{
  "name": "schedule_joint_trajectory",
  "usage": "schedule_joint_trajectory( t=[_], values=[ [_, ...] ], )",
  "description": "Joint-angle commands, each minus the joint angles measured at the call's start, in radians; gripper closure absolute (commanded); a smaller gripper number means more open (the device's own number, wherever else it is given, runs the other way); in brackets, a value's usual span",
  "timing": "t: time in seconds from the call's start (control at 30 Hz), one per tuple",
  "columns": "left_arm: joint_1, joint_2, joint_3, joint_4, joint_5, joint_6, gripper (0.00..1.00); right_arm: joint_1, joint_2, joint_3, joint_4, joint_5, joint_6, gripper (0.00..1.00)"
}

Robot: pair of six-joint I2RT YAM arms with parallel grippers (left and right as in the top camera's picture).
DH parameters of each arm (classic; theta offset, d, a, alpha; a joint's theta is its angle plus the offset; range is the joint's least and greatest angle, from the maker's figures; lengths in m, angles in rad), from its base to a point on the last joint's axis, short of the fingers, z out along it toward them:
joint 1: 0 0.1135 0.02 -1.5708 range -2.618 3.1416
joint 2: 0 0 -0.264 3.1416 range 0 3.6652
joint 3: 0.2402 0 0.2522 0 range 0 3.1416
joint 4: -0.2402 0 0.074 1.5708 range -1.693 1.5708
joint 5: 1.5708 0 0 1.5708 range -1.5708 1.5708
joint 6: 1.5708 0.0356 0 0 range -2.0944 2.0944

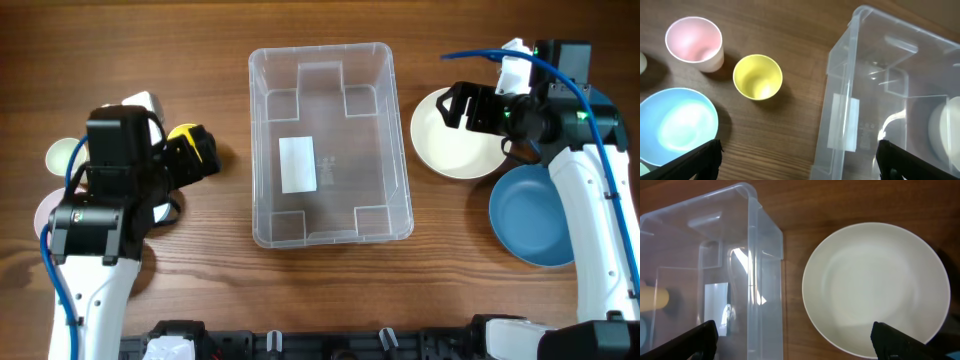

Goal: Pack container
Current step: 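Reach the right gripper to the cream bowl rim and grasp it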

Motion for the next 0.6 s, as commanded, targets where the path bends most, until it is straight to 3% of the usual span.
schedule_joint_trajectory(
  t=[0.0, 0.07, 0.57],
  values=[
    [0.006, -0.008, 0.016, -0.008, 0.012, 0.024, 0.0, -0.022, 0.002, 0.027, -0.066, 0.247, 0.173, 0.01],
    [0.005, -0.008, 0.016, -0.011, 0.012, 0.023, 0.0, -0.048, 0.003, 0.027, -0.111, 0.378, 0.256, 0.01],
    [0.006, -0.007, 0.016, -0.023, 0.012, 0.023, 0.0, -0.13, 0.37, 0.026, -0.025, 0.368, 0.24, 0.0]
  ],
)
